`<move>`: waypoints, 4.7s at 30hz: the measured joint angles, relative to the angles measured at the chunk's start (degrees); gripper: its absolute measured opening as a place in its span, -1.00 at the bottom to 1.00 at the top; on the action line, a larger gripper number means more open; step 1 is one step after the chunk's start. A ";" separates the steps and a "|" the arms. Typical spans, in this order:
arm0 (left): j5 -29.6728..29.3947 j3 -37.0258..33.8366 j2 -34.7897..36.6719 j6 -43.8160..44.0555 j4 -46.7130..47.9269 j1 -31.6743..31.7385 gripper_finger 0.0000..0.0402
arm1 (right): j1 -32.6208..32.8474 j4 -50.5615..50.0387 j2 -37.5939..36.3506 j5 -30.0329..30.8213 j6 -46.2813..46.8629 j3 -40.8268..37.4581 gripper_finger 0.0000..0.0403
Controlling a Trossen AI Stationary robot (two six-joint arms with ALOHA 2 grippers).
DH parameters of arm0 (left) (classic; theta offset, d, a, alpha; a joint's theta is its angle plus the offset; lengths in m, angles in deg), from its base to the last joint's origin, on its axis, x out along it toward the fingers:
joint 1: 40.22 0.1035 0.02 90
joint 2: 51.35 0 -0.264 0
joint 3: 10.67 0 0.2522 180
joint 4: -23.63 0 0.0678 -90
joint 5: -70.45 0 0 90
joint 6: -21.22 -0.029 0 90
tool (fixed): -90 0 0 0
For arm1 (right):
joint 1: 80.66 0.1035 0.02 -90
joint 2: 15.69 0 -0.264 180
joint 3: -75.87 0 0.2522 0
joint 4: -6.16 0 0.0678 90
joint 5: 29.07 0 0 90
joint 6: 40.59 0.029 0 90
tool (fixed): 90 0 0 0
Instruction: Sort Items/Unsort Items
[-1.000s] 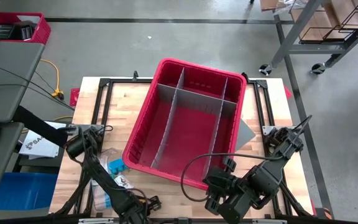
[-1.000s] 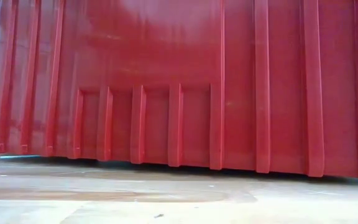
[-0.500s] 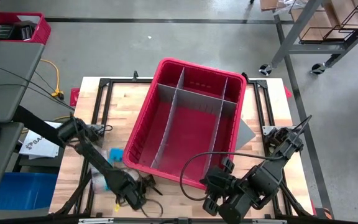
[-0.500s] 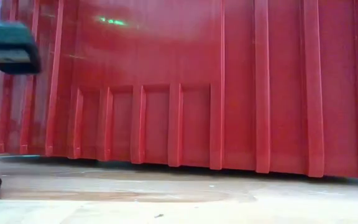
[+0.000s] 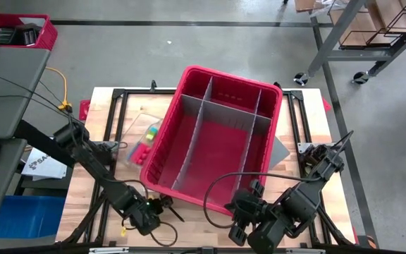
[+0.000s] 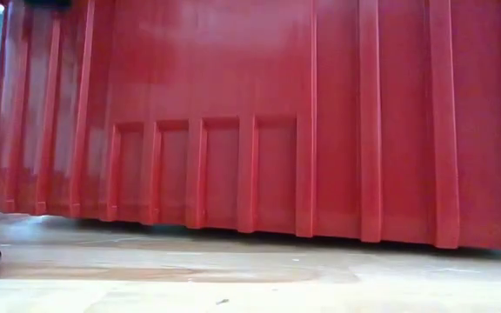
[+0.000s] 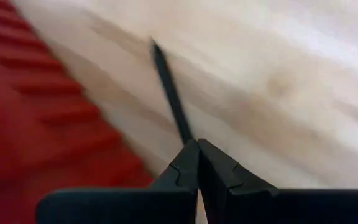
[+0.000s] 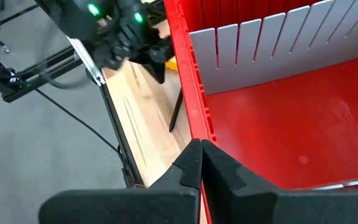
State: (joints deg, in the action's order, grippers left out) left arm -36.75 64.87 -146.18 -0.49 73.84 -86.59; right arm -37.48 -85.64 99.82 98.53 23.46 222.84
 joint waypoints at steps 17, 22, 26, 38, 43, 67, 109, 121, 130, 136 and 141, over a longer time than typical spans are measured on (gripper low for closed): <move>-12.95 34.04 6.40 15.72 25.84 -2.51 -1.00 | -0.03 4.58 -3.29 3.86 -4.96 1.73 -1.00; -21.09 35.31 17.60 24.04 28.42 -2.22 -1.00 | -1.32 0.52 -5.31 9.94 0.14 1.73 -1.00; -26.52 33.51 26.36 29.14 28.05 -0.11 -1.00 | -3.94 -3.92 -5.89 8.60 5.18 1.73 -1.00; -13.06 29.72 26.13 27.07 23.62 25.42 -1.00 | -28.08 -11.92 -13.89 0.29 -13.69 -2.14 -0.44; -2.07 29.74 20.74 25.09 18.02 36.75 -1.00 | -46.28 -11.92 -18.41 -3.42 -32.77 -2.12 -0.04; 28.81 29.83 16.72 20.55 4.78 79.95 -1.00 | -106.21 -11.08 -23.86 -25.39 -57.63 -19.64 0.13; 48.53 29.81 7.65 18.45 -13.87 96.63 -1.00 | -100.08 -10.79 -33.18 -46.18 -70.75 -55.11 -1.00; 48.56 29.81 8.80 16.09 -13.56 97.00 -1.00 | -88.79 11.26 -34.26 -50.17 -61.32 -55.76 -1.00; 48.70 29.81 10.06 15.56 -11.21 96.98 -1.00 | -83.81 0.51 -37.36 -45.74 -59.54 -55.32 -1.00; 49.96 29.81 10.81 16.41 -11.03 96.60 -1.00 | -83.60 -1.15 -45.45 -43.23 -45.01 -64.14 -1.00; 53.16 29.81 10.80 16.90 -10.65 94.38 -1.00 | -81.02 10.23 -55.44 -46.85 -28.46 -82.53 -1.00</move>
State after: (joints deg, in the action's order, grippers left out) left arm 16.41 94.68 -135.38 16.41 63.20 7.79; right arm -118.50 -75.42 44.37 51.68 -5.00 140.30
